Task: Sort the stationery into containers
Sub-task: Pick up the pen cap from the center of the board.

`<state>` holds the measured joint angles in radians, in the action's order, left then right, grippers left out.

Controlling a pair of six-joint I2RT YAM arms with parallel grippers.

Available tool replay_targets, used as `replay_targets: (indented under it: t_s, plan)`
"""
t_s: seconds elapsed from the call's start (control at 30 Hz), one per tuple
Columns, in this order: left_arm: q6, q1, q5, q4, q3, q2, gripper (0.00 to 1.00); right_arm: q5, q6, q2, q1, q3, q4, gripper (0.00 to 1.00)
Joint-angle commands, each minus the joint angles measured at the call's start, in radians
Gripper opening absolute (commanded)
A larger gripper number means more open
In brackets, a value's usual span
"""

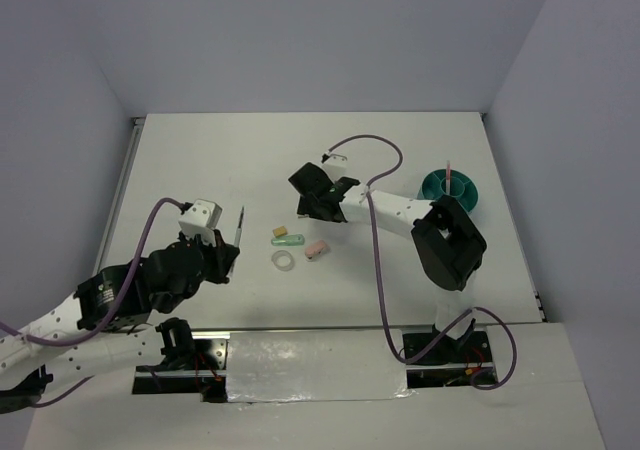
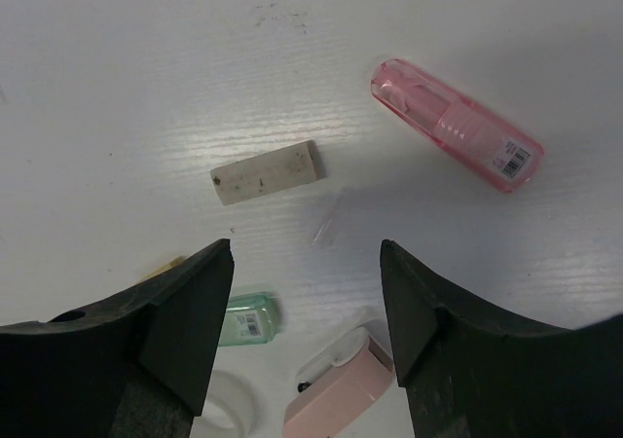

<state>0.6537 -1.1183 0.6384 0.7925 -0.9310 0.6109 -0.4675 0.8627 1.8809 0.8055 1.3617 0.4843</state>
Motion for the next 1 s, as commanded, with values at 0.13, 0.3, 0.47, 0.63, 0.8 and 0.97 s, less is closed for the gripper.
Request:
replay_targets:
  t_s: [0.13,0.3,0.47,0.63,0.8,0.97]
  plan:
    - [-0.026,-0.005,-0.031,-0.024,-0.002,0.015,0.0,-0.037,0.052,0.012,0.004,0.008,-0.003,0.65]
    - [-0.022,-0.005,-0.031,-0.027,0.003,0.003,0.0,-0.028,0.029,0.064,0.004,0.034,0.004,0.63]
    - [-0.022,-0.006,-0.037,-0.024,0.001,0.03,0.0,-0.022,0.025,0.087,0.0,0.025,-0.006,0.61]
    - [-0.023,-0.005,-0.039,-0.022,0.0,0.049,0.0,0.001,0.018,0.119,-0.012,0.022,-0.033,0.59]
    - [-0.025,-0.005,-0.04,-0.024,0.001,0.053,0.0,0.02,-0.004,0.155,-0.045,0.033,-0.036,0.57]
    - [-0.025,-0.005,-0.039,-0.022,0.0,0.055,0.0,0.023,-0.004,0.158,-0.045,0.024,-0.036,0.49]
